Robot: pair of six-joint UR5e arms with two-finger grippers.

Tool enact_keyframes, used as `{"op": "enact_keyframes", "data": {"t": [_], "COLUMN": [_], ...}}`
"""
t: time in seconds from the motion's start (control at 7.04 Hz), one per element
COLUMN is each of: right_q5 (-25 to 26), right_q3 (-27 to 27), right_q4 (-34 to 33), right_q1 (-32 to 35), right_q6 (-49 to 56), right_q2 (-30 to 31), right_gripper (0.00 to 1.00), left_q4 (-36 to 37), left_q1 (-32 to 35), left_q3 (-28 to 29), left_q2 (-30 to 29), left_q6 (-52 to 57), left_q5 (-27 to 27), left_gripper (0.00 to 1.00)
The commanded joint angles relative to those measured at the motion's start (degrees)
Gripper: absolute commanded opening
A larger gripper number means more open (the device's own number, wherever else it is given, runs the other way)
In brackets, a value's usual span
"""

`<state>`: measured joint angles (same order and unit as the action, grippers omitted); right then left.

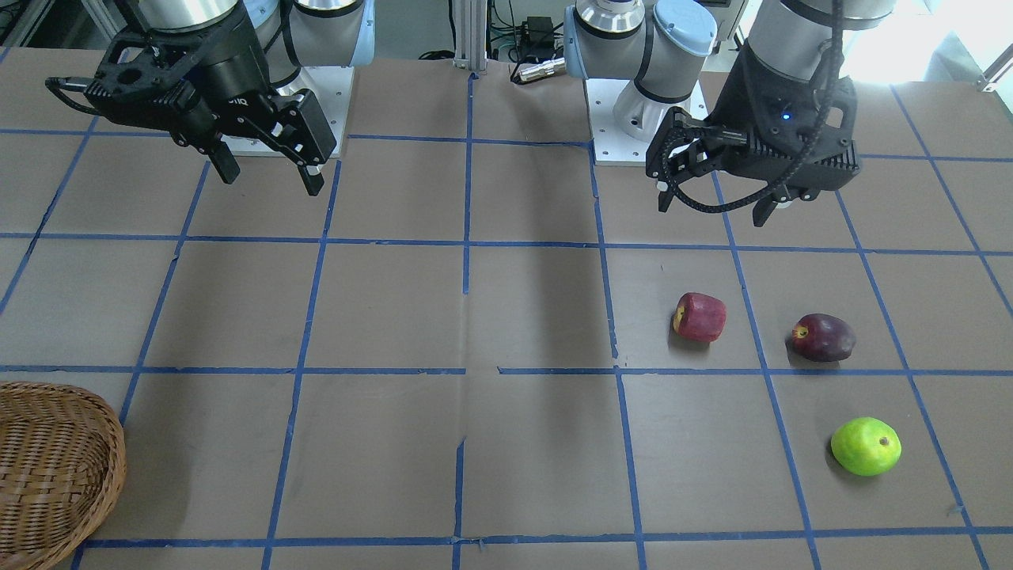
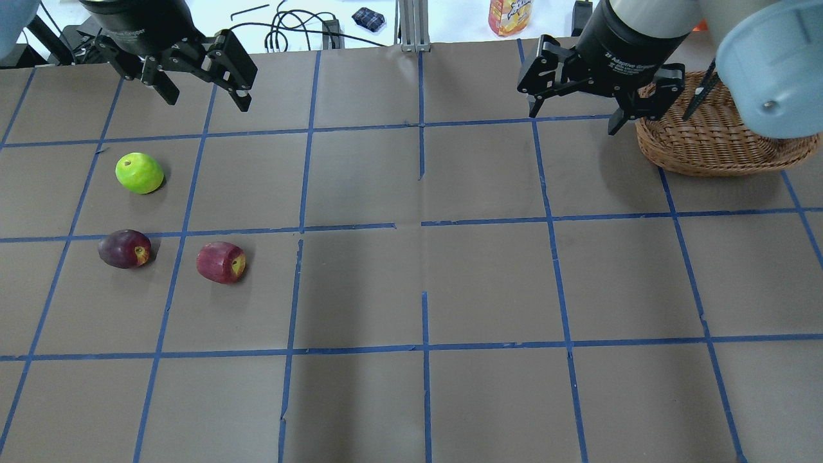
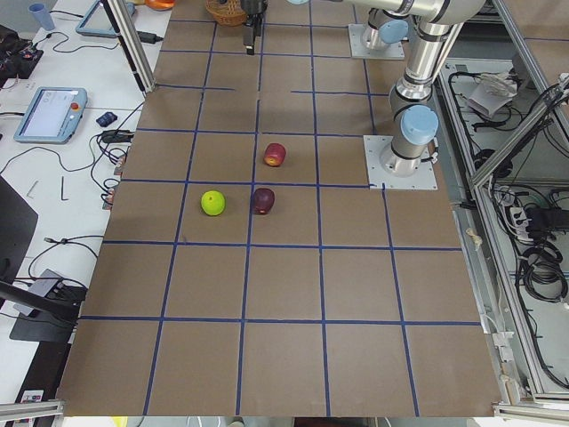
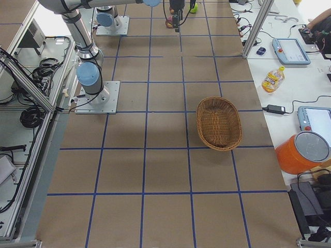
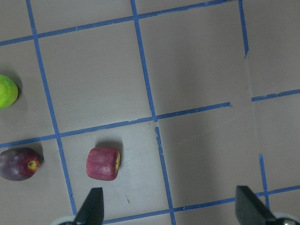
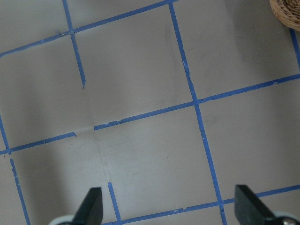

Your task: Put all apples into basket

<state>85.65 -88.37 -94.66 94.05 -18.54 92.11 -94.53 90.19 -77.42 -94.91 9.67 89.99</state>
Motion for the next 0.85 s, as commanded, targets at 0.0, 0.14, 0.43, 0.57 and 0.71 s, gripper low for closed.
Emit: {"op": "enact_keyframes", "data": {"t": [0.0, 0.14, 0.43, 0.57, 0.71], "right_q5": [0.31, -0.04, 0.05, 0.13, 0.14], "right_q3": [-0.05, 0.04, 0.04, -0.05, -0.05], "right_q4": [0.26, -0.08, 0.26, 0.26, 0.35], "right_q1": [-0.18, -0.10, -0.09, -0.09, -0.01], "right_q6": [0.09, 0.00, 0.09, 0.09, 0.09], "right_q2": [0.00, 0.00, 0.00, 0.09, 0.09], "right_gripper": [1.00, 1.00, 1.00, 1.00, 1.00], "left_q4": [-0.39, -0.57, 1.79, 6.85, 12.56], "left_q1": [-0.01, -0.19, -6.90, -14.09, -14.86], "left_q3": [-0.01, -0.27, -3.76, -9.19, -14.55], "left_q2": [0.25, 0.43, -0.88, -2.19, -3.25], "left_q6": [0.09, 0.79, 16.27, 19.74, 21.26], "left_q5": [0.36, 0.36, 0.18, -0.51, -0.52], "left_gripper": [1.00, 1.00, 1.00, 1.00, 1.00]}}
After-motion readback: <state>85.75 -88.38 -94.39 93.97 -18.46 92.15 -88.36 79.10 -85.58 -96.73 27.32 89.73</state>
